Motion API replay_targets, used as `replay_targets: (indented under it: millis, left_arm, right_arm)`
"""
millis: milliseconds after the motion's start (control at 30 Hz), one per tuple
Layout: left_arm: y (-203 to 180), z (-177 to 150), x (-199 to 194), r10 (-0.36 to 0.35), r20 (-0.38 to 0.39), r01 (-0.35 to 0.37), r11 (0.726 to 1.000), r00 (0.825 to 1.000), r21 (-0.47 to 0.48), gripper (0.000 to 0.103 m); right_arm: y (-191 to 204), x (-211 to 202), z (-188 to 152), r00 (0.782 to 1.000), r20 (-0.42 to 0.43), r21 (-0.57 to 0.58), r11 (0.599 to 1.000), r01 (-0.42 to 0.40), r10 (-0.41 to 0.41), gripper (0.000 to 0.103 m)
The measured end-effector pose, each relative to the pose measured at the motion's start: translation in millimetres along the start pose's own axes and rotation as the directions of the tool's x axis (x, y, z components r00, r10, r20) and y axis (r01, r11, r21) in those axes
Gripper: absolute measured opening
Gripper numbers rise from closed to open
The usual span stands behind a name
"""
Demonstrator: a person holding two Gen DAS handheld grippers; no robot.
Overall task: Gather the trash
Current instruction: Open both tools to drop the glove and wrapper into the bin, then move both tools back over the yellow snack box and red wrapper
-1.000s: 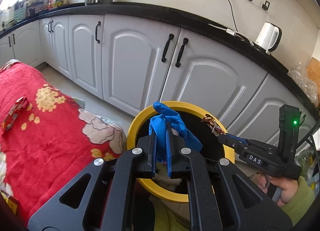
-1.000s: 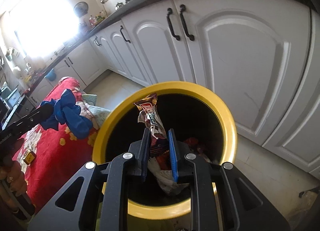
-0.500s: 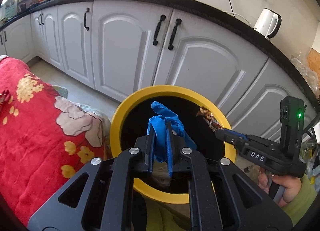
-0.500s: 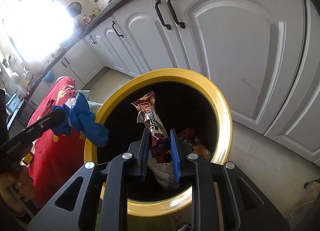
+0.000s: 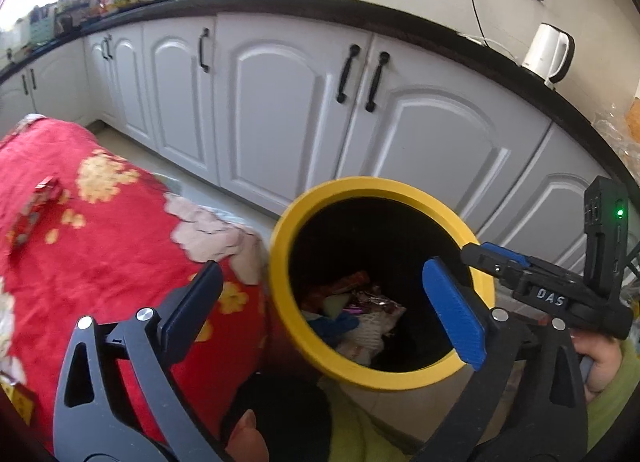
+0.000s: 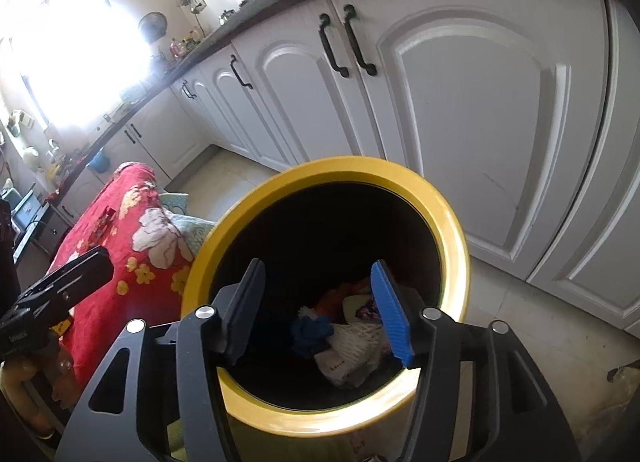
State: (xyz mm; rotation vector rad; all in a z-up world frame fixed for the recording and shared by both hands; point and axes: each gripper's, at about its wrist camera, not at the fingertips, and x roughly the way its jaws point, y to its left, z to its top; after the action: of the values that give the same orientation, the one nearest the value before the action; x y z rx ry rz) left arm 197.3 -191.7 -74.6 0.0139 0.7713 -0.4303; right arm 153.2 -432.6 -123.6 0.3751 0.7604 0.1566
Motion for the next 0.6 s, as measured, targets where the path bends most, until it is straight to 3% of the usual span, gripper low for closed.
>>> replay_targets:
  millis: [600]
  left_arm:
    - [53.4, -4.6, -72.7, 0.158, 0.116, -0.153, 0.987, 0.981, -0.05, 0.092]
  right_arm:
    - [83.9, -12.4, 9.8, 0.997, 0.039, -0.139, 0.988, -0.063, 0.069, 0.079]
